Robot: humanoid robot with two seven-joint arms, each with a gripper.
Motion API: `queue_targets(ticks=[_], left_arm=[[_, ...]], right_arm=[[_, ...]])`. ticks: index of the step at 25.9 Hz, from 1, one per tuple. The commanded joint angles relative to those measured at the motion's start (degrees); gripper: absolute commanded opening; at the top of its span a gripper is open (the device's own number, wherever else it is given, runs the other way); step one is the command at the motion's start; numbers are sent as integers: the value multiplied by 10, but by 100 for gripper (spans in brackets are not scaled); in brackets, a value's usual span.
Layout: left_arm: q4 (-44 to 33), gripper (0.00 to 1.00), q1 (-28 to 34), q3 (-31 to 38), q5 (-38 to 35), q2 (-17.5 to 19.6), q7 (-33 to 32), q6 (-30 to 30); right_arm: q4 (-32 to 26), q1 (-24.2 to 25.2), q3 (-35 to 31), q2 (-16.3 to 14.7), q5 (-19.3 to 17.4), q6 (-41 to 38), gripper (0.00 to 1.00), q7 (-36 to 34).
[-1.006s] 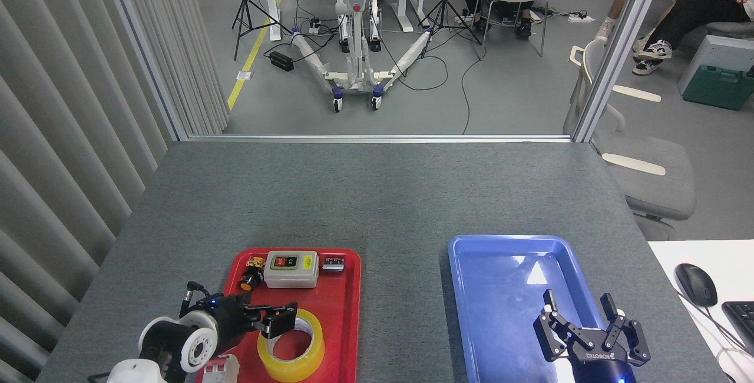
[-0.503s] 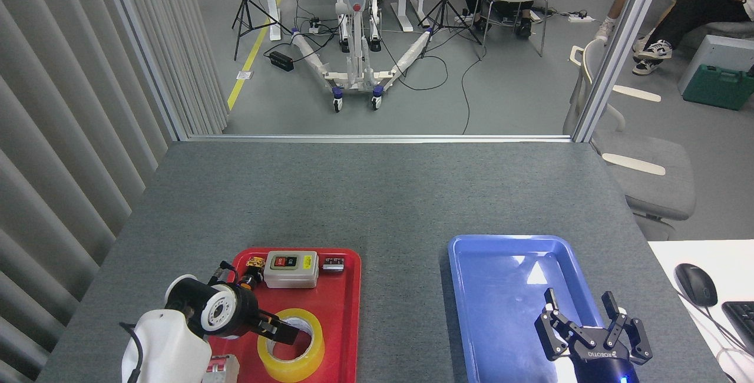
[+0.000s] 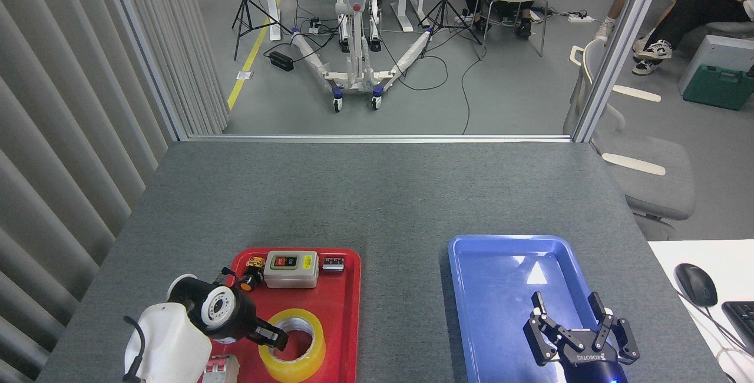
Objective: Place and move tape with both arms
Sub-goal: 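Reach the left gripper to the yellow tape roll and grasp it, then lift the tape roll with the left gripper toward the right gripper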
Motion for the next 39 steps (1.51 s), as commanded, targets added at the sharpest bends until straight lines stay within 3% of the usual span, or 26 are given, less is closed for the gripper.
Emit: queue_targets(ticks=[1,7,10,12,14,20,25,39], left_arm=[[5,0,-5,3,98,6,-1,-12],[7,0,-22,49,257,10,2,-134],[-12,0,-20,76,419,5,4,-224],[-10,0,-19,83,536,-6,11,-232],[5,0,-5,84,600,-38,17,-232],[68,0,11,78,599,-104,22,-232],[97,0,9,70,588,-139,20,-232],[94,0,24,64,579,-141,20,-232]], right_arm=[[0,0,0,2,1,-15,100,4],[1,-2,1,1,15,-42,100,4],[1,-2,-1,3,42,-89,100,2],[0,-2,-1,6,46,-108,100,2],[-4,1,-2,8,47,-162,100,0],[-50,22,-9,7,42,-416,100,-27],[-96,43,-2,20,41,-416,100,-35],[-107,53,85,38,61,-416,100,-25]])
